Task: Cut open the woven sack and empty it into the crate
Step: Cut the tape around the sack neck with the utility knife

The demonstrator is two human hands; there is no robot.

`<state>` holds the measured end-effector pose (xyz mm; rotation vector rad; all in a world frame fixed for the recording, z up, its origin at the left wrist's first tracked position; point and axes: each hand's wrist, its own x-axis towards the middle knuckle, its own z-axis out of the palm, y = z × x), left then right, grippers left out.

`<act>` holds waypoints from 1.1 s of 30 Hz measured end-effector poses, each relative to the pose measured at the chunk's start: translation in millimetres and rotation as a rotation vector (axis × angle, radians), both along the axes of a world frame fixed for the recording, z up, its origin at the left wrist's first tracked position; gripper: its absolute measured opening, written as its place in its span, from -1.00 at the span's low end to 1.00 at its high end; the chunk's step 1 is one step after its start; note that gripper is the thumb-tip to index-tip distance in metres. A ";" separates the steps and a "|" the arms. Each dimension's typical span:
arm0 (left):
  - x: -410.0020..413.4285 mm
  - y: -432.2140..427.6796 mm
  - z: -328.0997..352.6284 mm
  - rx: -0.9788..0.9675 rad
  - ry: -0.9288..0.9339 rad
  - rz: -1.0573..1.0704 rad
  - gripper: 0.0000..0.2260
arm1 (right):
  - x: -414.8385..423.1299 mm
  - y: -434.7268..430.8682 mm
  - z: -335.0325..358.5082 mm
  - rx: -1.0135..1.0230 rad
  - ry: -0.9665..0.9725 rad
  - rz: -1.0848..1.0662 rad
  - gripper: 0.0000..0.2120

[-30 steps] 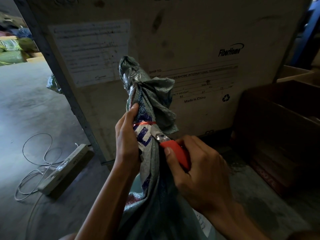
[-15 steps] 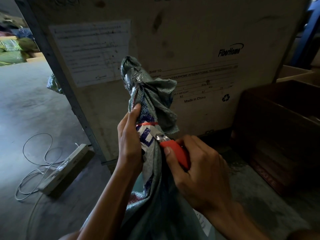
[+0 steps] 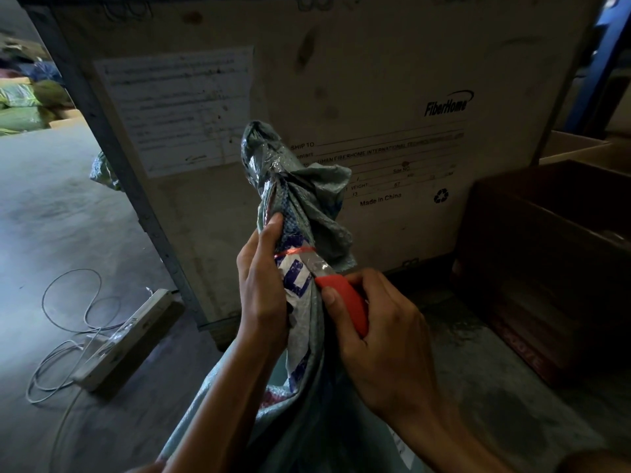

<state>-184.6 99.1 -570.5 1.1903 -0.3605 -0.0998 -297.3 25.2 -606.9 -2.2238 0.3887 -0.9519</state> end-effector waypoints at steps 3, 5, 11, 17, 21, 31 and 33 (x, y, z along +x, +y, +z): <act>-5.8 -3.0 -0.1 0.008 -0.028 -0.001 -0.51 | 0.8 0.0 -2.3 0.012 -0.012 -0.006 -0.65; -6.7 -4.2 -0.9 0.023 -0.028 0.036 -0.55 | 1.7 -0.5 -2.9 0.000 -0.012 -0.024 -0.63; -7.9 -14.7 -9.4 0.072 0.139 0.208 -0.69 | 7.6 -4.3 -5.1 -0.103 0.007 -0.158 -0.65; -12.6 -21.8 -23.7 0.142 0.267 0.357 -0.67 | 15.0 -8.6 -14.8 -0.133 0.032 -0.216 -0.67; -34.0 -29.1 -48.3 0.231 0.266 0.215 -0.63 | 22.9 -56.6 15.1 -0.052 -0.086 -0.446 -0.68; -23.7 -26.6 -40.2 0.052 -0.012 -0.345 -0.81 | 12.8 -80.2 12.3 0.643 -0.096 0.037 -0.42; -23.3 -26.1 -37.8 0.033 0.040 -0.376 -0.67 | 10.6 -82.1 15.7 0.761 -0.146 0.156 -0.56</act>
